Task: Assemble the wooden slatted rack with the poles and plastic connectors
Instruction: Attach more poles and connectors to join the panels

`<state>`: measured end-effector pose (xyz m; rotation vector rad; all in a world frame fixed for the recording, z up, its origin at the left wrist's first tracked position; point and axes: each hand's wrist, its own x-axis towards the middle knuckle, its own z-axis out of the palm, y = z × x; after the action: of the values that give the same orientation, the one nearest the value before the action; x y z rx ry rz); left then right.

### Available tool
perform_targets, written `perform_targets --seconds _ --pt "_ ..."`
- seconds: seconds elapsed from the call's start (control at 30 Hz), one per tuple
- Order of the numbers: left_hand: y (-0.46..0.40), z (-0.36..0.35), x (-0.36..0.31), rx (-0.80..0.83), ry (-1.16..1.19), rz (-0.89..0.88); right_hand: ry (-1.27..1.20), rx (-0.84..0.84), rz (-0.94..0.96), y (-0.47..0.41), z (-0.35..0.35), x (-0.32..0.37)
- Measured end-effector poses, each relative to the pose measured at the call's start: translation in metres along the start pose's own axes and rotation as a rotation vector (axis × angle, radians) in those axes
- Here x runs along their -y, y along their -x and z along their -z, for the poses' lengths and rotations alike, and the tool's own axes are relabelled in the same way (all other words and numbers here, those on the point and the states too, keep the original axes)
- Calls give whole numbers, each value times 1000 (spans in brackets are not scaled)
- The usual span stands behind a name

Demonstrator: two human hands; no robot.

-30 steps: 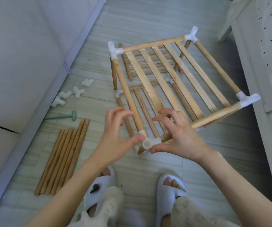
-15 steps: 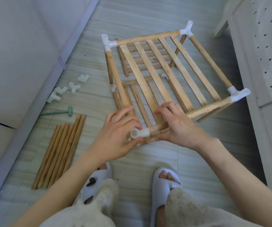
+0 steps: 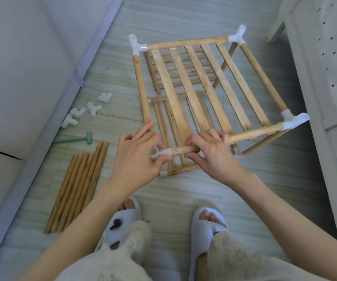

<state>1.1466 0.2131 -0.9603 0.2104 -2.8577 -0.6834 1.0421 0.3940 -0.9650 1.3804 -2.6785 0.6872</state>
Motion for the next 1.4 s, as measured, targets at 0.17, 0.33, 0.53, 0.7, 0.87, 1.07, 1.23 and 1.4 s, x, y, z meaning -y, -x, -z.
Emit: perform_targets --seconds 0.17,0.33,0.53,0.7,0.87,1.07,1.23,1.4 --pt "-4 -7 -1 4 58 -17 24 -26 7 -1 -5 1" --pt "-5 -10 -4 19 156 -39 26 -36 17 -2 -5 1" --pt "-2 -1 2 212 -26 -341 -91 64 -23 13 17 -13" --pt "-11 -8 -28 141 -119 -684 -95 106 -214 48 53 -46" --pt "-31 -26 -58 215 -141 -765 -529 -221 -875 56 70 -41" --pt "-51 -41 -88 374 -315 -693 -1060 -478 -1290 14 59 -61" --pt "-50 -61 -102 264 -235 -666 -1319 -613 -1357 -2 57 -86" --pt "-48 -75 -107 121 -208 -644 -1287 -745 -1271 -3 44 -93"
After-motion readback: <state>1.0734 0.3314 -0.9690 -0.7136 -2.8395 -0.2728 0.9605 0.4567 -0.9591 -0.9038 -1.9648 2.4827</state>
